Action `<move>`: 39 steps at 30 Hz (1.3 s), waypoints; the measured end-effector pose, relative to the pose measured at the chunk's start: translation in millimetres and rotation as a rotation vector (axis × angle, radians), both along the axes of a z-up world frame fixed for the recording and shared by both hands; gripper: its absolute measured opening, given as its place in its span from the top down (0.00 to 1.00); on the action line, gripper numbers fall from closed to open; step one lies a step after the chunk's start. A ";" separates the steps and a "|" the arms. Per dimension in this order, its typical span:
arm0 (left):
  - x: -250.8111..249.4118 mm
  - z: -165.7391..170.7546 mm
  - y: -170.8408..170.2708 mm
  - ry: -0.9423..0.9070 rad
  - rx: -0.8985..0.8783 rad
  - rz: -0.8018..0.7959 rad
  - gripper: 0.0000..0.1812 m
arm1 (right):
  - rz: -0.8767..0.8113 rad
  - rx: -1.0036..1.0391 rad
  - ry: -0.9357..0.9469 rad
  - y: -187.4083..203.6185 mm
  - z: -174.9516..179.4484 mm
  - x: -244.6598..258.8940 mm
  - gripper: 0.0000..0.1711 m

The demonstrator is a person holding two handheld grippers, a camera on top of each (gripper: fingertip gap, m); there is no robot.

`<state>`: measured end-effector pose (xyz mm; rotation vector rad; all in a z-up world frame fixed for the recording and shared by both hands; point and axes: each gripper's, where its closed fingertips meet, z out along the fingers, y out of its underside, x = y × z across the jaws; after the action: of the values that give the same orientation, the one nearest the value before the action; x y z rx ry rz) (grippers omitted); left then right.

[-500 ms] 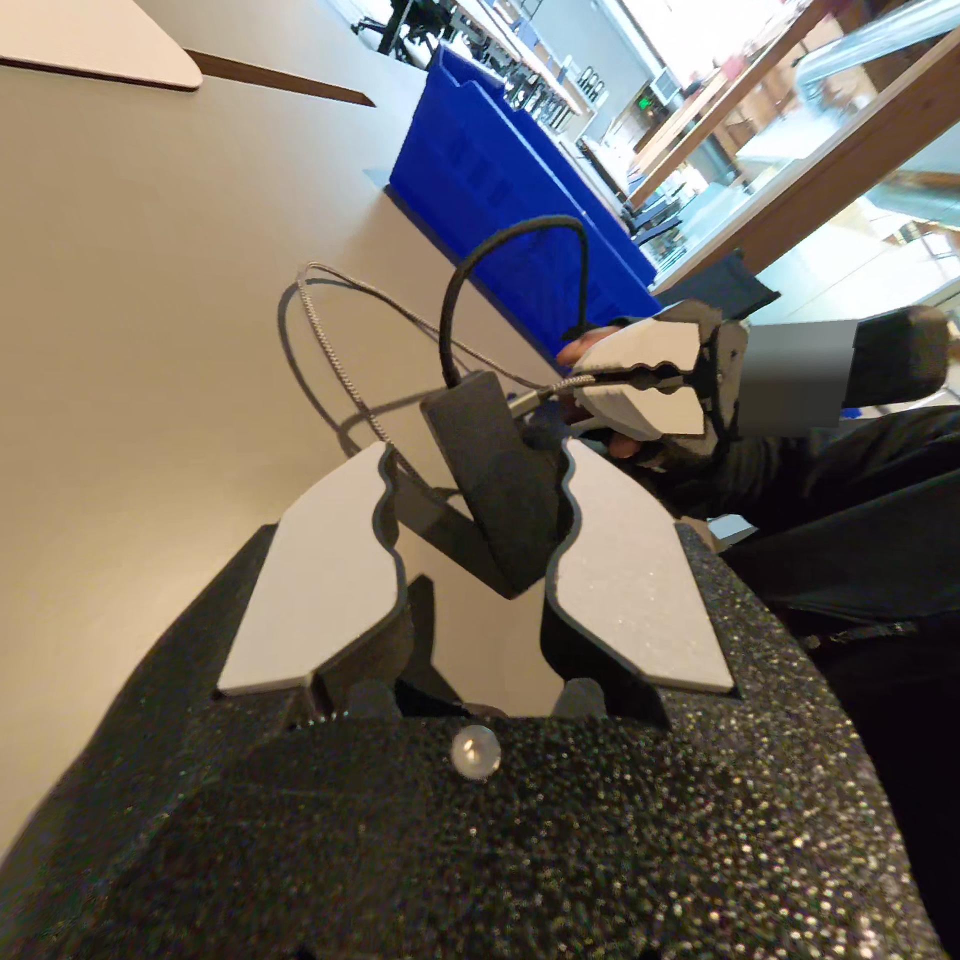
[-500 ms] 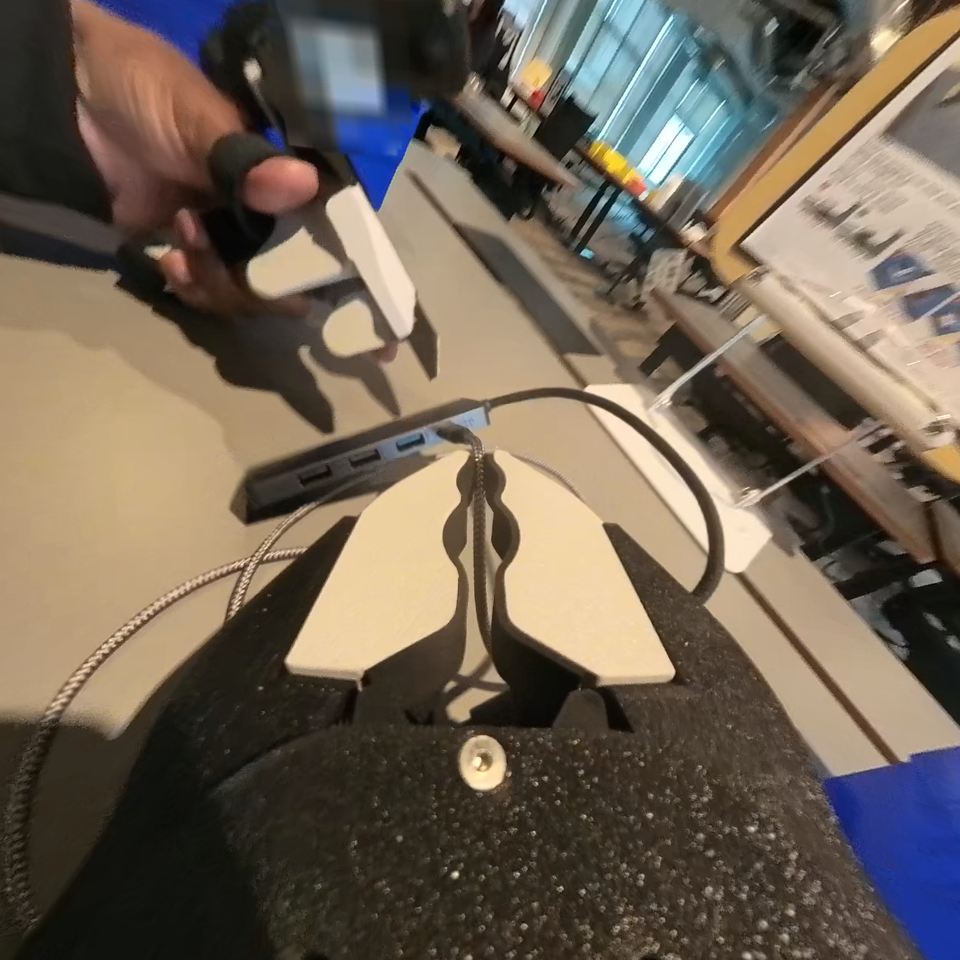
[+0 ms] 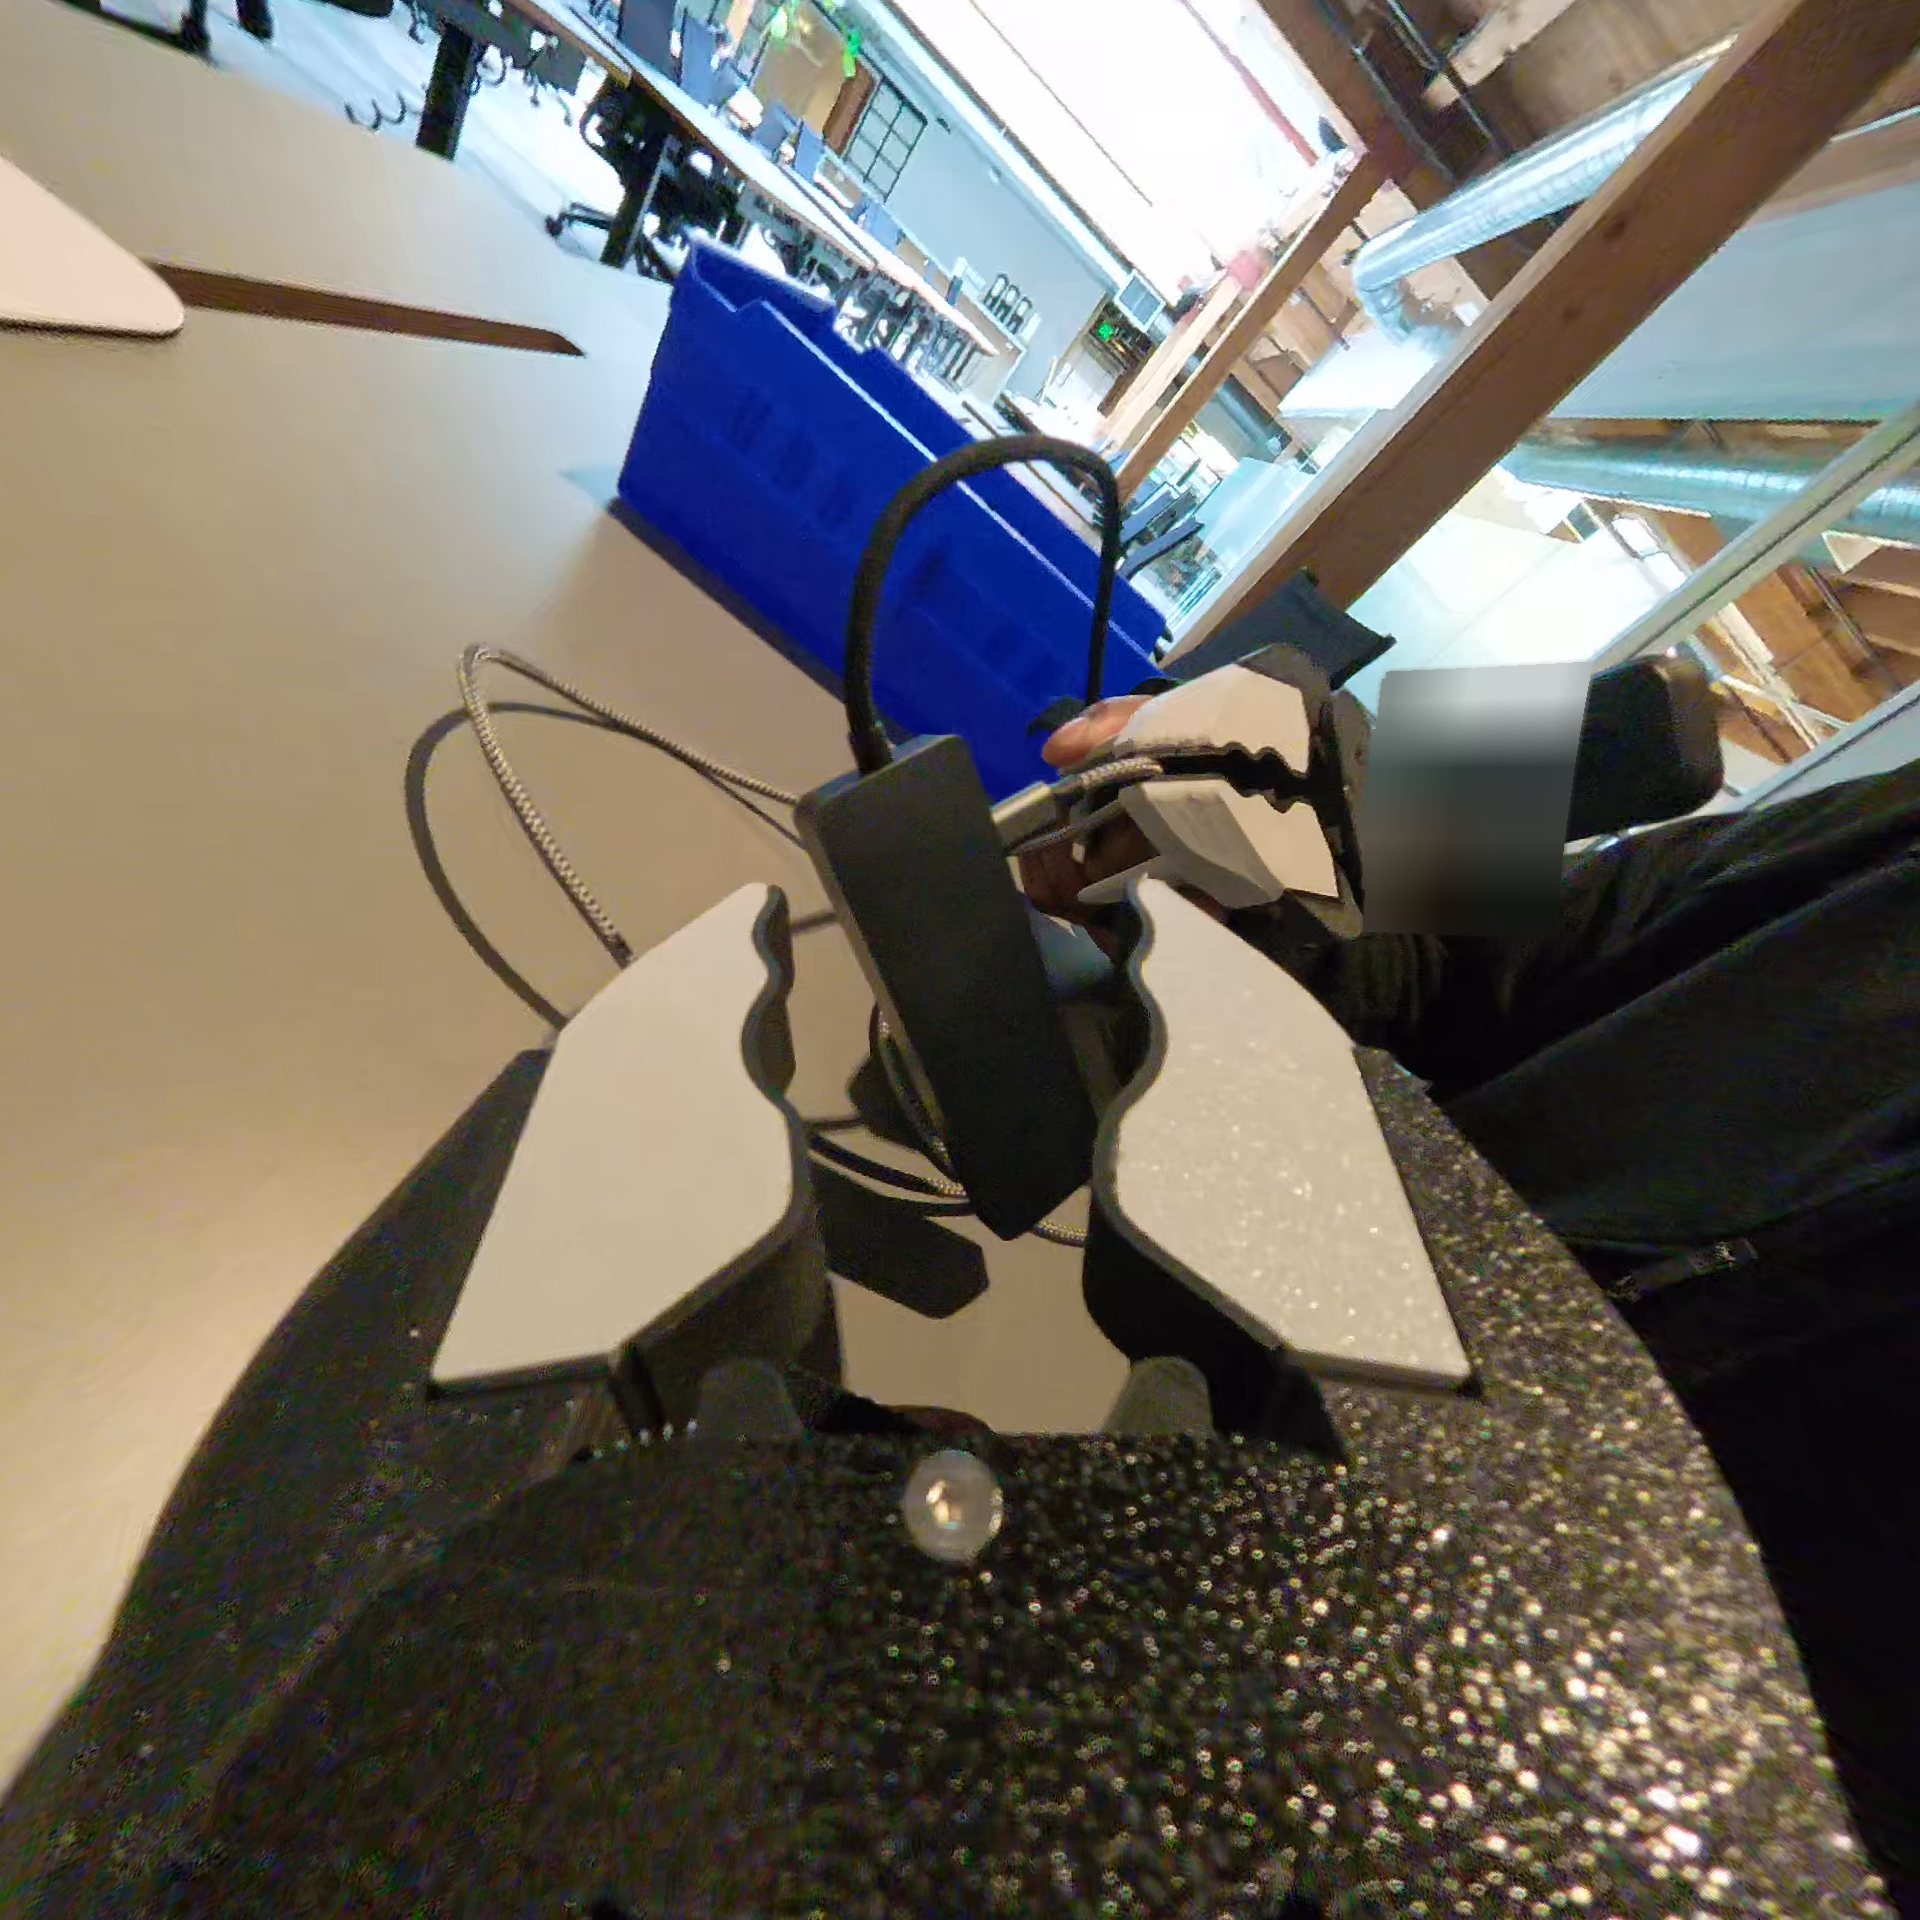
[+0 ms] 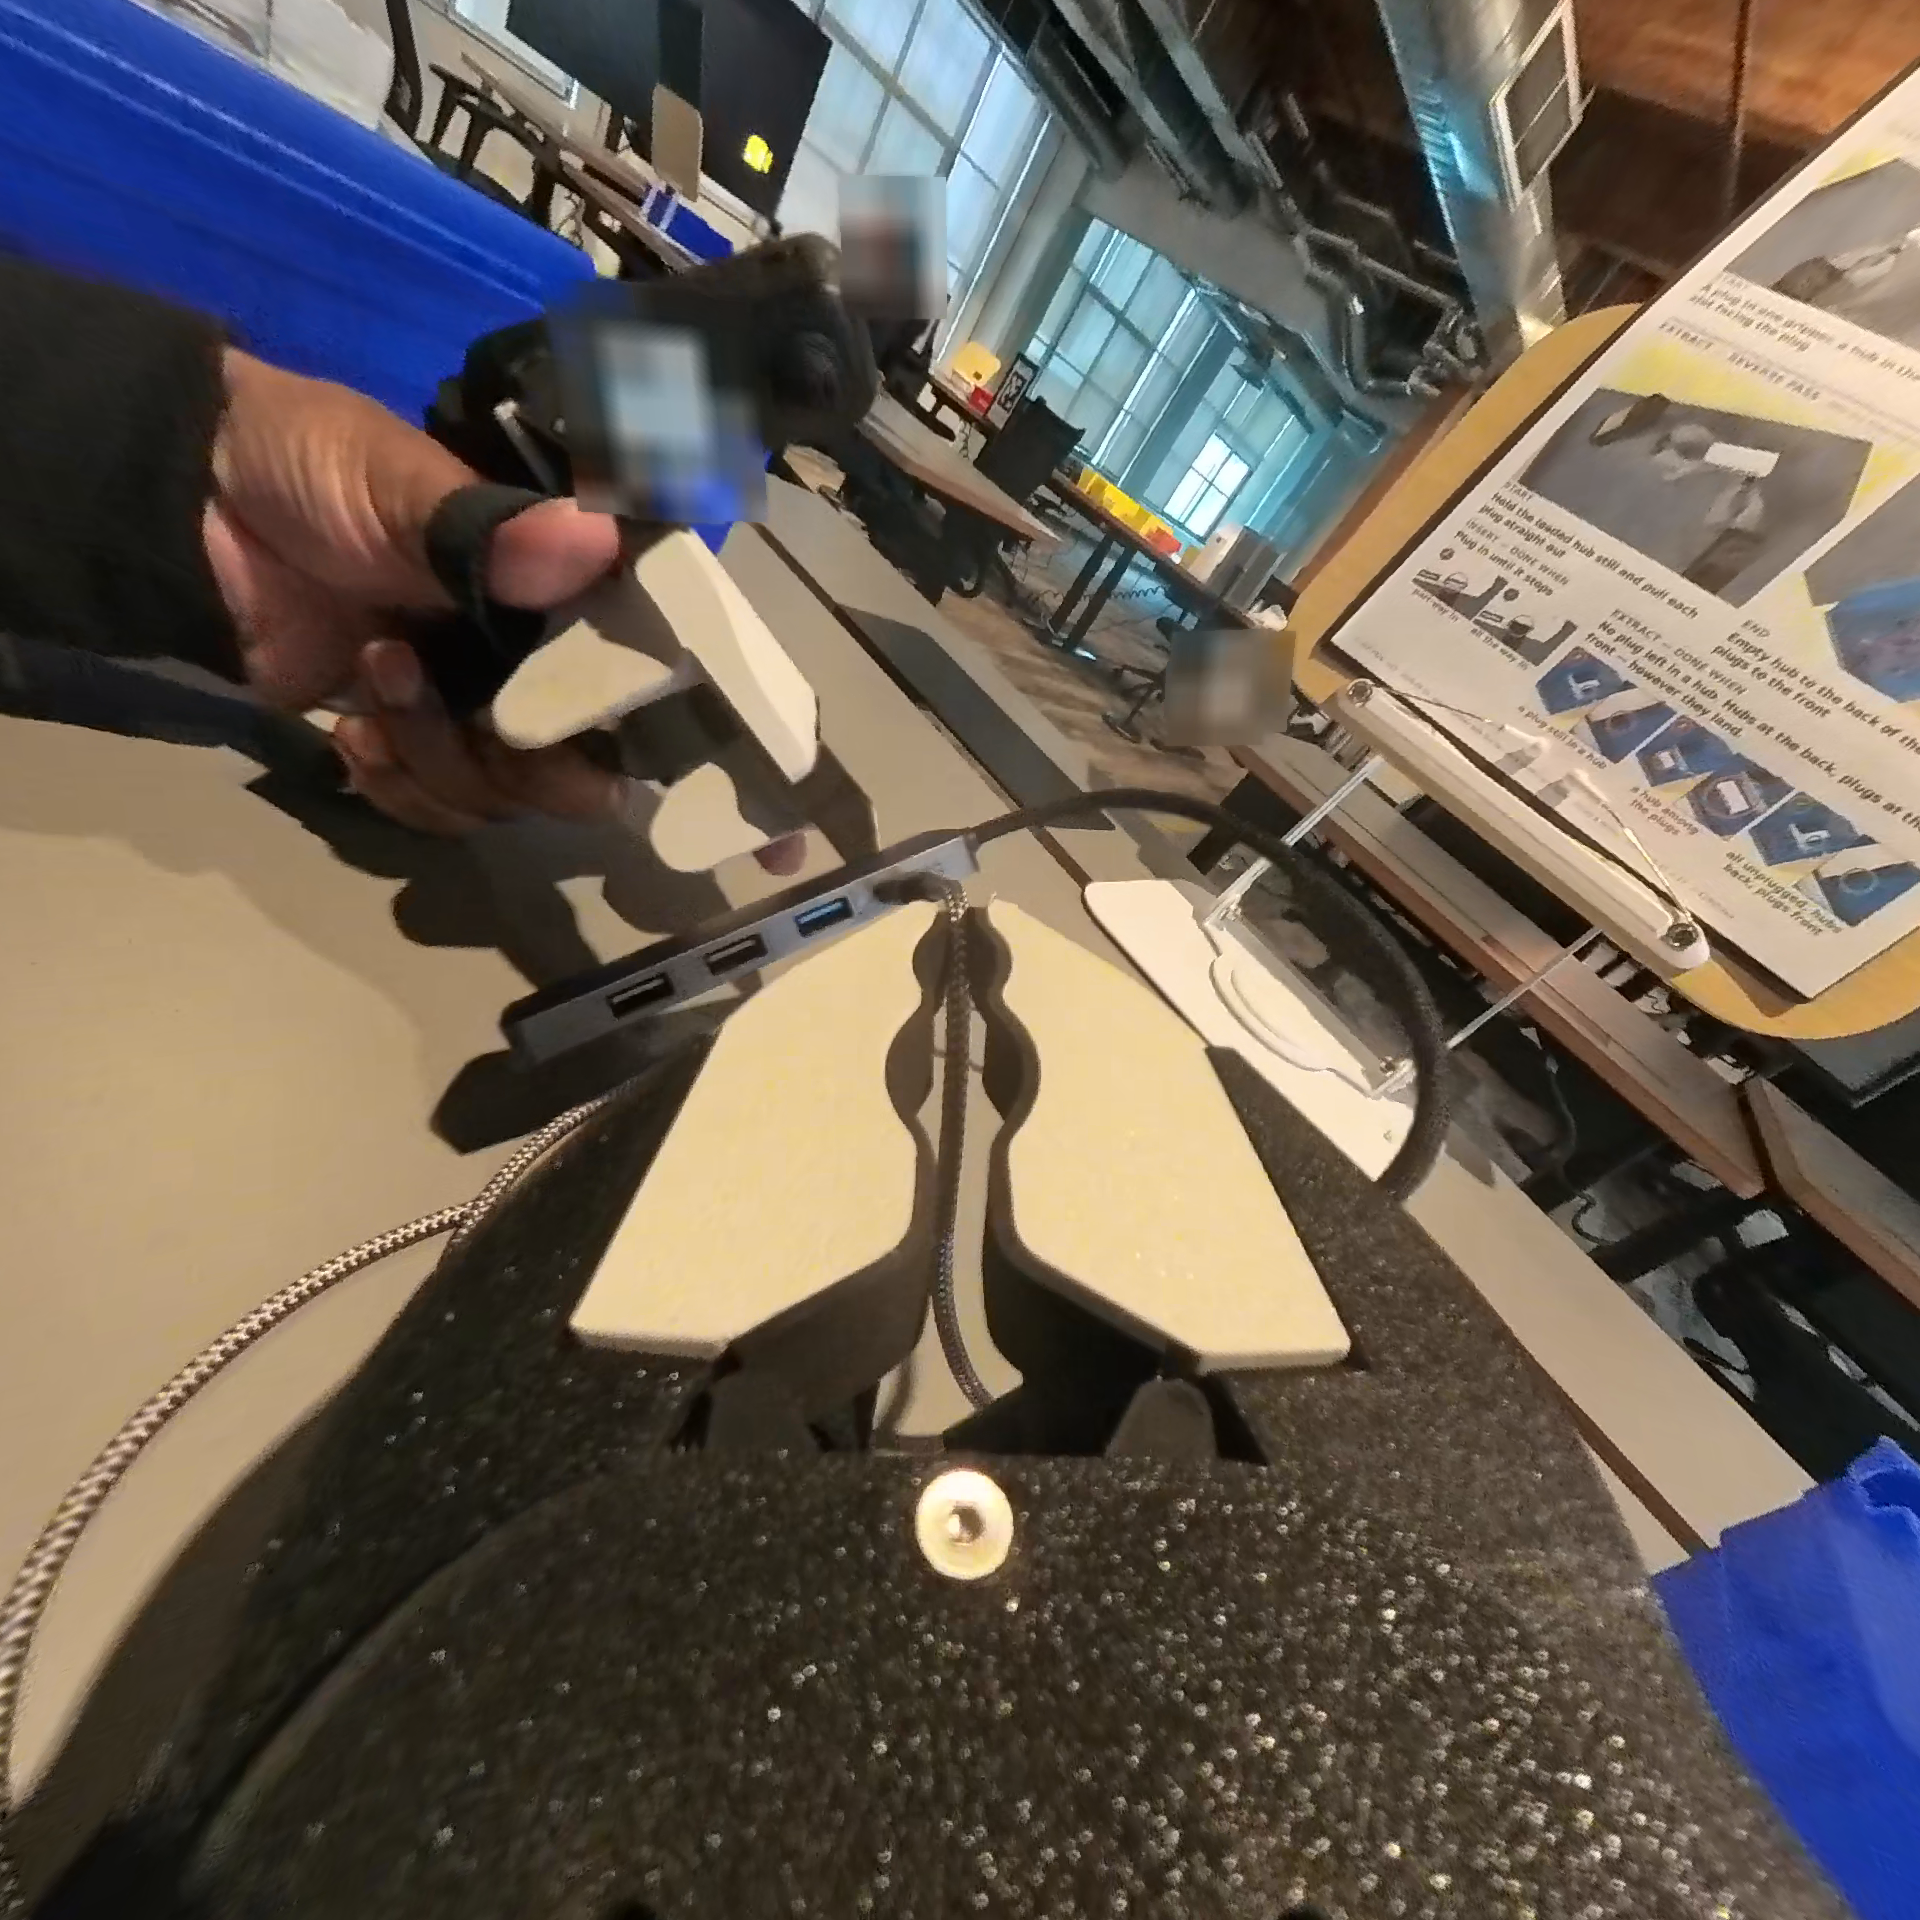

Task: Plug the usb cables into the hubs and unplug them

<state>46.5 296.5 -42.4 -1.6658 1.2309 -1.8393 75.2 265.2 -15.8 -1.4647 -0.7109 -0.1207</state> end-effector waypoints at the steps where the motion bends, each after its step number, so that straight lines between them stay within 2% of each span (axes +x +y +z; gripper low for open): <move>1: 0.9 1.5 -2.0 -0.012 0.016 -0.005 0.67 | -0.001 0.003 0.005 -0.1 0.9 0.5 0.98; 8: 8.9 6.1 -16.3 -0.053 0.039 -0.045 0.69 | 0.012 0.063 0.033 -4.4 12.2 0.5 0.98; 13: 8.4 8.8 -12.7 -0.072 0.000 -0.032 0.83 | 0.018 0.104 0.045 -8.2 20.1 0.0 0.98; 19: -0.2 22.3 -9.5 -0.168 -0.052 -0.045 0.90 | 0.007 0.110 0.068 -7.1 22.6 5.6 0.98; 26: 3.2 22.7 -12.6 -0.169 -0.067 -0.050 0.83 | 0.019 0.138 0.041 -10.2 25.1 1.1 0.98; 39: 11.9 17.6 -30.5 -0.135 -0.024 -0.098 0.82 | 0.010 0.199 0.082 -15.8 38.5 4.0 0.98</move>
<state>58.4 266.0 -24.8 -1.4894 1.2581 -1.9967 79.3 249.5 22.7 -1.2681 -0.6214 -0.1196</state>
